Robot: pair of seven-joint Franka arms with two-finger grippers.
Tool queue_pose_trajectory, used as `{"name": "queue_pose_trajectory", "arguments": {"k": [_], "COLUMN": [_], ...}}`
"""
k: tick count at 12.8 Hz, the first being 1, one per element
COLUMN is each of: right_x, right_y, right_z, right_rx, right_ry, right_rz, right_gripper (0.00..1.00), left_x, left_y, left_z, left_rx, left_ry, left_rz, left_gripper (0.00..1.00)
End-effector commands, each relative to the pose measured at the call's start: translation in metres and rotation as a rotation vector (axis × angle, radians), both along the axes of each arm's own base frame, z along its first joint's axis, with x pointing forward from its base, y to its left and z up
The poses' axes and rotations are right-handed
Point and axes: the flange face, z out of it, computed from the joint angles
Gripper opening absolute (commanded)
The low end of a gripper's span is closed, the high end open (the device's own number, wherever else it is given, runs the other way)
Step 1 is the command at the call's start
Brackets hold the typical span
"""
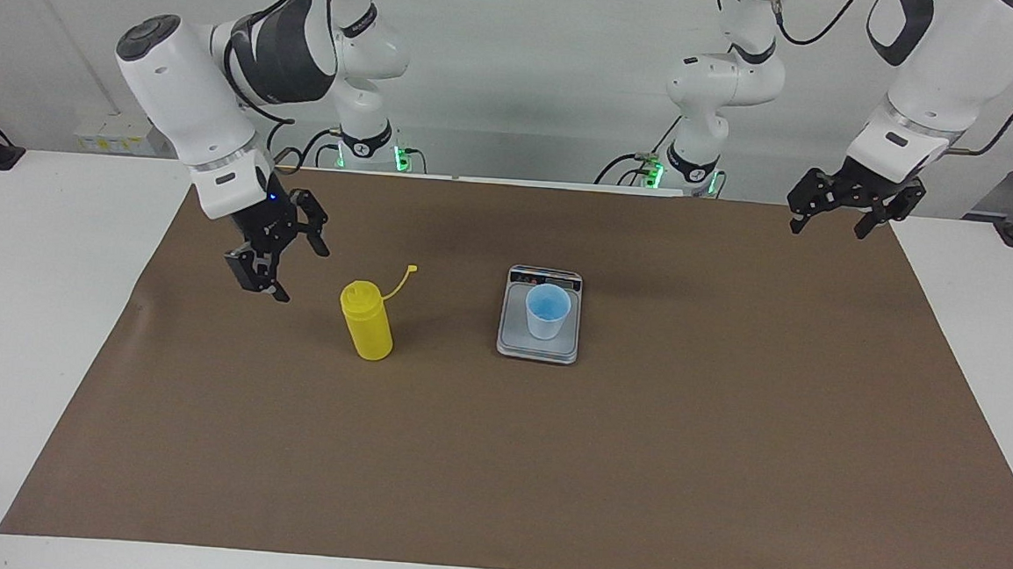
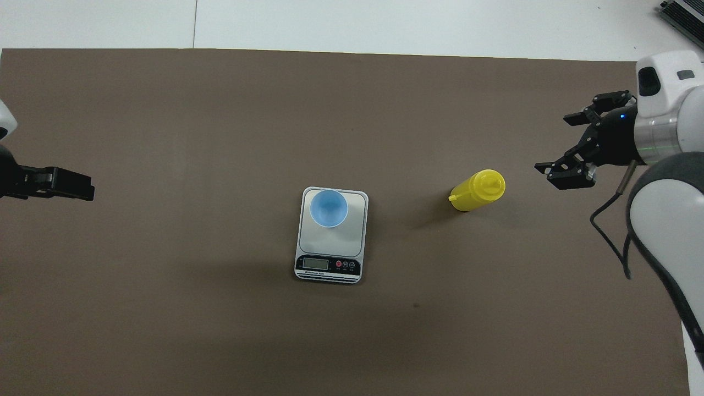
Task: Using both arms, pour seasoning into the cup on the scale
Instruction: 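Open the right gripper and withdraw it from the bottle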
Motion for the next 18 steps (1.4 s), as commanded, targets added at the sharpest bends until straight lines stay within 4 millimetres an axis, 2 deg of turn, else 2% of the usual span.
{"name": "queue_pose_trajectory", "arguments": {"k": [1, 4, 7, 13, 18], "right_x": [-0.01, -0.025, -0.027, -0.042, -0.051], "right_y": [0.001, 0.019, 0.031, 0.008, 0.002], "right_z": [0.023, 0.037, 0.057, 0.049, 0.047], "right_rx": [-0.053, -0.023, 0.034, -0.098, -0.117], "right_ry": [0.059, 0.137, 0.198, 0.267, 0.297], "right_rz": [-0.156, -0.503, -0.821, -0.889, -0.904], "right_gripper": [1.0, 1.0, 1.0, 1.0, 1.0], "left_x": [-0.008, -0.008, -0.008, -0.008, -0.008], "left_y": [0.002, 0.002, 0.002, 0.002, 0.002], "left_z": [0.002, 0.002, 0.002, 0.002, 0.002], "left_rx": [0.014, 0.014, 0.014, 0.014, 0.014], "left_ry": [0.005, 0.005, 0.005, 0.005, 0.005], "left_rz": [0.009, 0.009, 0.009, 0.009, 0.009], "left_gripper": [1.0, 1.0, 1.0, 1.0, 1.0]}}
